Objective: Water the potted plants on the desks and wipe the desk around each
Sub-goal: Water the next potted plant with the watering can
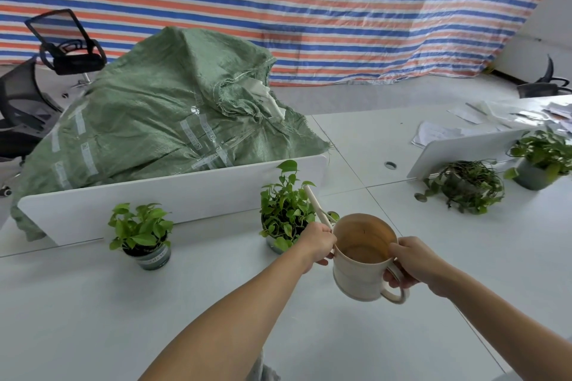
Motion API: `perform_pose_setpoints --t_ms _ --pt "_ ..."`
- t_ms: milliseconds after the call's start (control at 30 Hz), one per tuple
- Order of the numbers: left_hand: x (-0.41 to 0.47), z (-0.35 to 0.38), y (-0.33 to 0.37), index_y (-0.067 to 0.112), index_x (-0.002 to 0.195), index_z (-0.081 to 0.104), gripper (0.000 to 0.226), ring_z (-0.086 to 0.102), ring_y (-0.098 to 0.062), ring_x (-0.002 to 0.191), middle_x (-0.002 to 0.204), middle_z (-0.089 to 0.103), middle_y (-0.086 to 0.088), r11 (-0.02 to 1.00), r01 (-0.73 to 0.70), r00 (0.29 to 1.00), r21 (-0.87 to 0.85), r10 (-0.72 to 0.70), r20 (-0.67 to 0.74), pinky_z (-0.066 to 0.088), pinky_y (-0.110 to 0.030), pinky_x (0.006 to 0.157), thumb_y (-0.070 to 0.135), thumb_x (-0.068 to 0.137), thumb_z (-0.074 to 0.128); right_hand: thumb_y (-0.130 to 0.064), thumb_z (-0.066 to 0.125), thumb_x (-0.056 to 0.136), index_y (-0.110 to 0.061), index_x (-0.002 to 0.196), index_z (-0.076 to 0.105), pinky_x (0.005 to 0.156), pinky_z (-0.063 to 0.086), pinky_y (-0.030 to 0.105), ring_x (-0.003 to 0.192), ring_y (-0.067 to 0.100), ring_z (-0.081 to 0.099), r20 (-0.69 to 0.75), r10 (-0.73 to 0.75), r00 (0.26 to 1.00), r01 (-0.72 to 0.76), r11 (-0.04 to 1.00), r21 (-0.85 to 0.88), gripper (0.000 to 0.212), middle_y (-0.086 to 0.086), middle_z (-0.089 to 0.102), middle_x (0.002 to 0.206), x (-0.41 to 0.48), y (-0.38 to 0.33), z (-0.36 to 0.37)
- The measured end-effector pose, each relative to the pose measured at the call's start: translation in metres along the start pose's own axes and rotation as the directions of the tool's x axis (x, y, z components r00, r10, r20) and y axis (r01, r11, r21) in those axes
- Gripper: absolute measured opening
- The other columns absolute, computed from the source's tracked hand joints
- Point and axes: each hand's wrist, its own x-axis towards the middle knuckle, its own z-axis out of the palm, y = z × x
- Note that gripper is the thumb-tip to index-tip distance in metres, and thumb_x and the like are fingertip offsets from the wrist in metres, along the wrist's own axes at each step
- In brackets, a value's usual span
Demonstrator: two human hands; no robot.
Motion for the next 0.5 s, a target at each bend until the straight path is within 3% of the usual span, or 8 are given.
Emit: perform_pose_setpoints --t_ms 333,500 --pt "-0.007 -0.014 -0.007 0.001 0.107 0.067 0.024 0.06 -0.018 0.069 0.092 0.062 -0.01 1.0 -0.008 0.999 -0.002 0.008 -0.047 0.052 -0.03 0.062 0.01 0.094 0.048 -0.005 0.036 0.098 0.005 0.092 0.059 0.049 0.049 0.028 0.057 0.029 0.062 0.035 -0.017 0.999 0.017 1.0 -0.018 0.026 0.021 0.068 0.066 -0.001 -0.009 0.009" --pt "-0.012 -0.012 -0.016 0.002 0.107 0.066 0.022 0.061 -0.021 0.075 0.094 0.064 -0.011 1.0 -0.01 0.998 -0.005 0.009 -0.056 0.056 -0.035 0.071 0.009 0.095 0.049 -0.005 0.036 0.097 0.012 0.101 0.058 0.049 0.05 0.029 0.057 0.03 0.063 0.048 -0.005 0.999 0.006 1.0 -0.023 0.027 0.021 0.068 0.066 -0.007 -0.004 0.014"
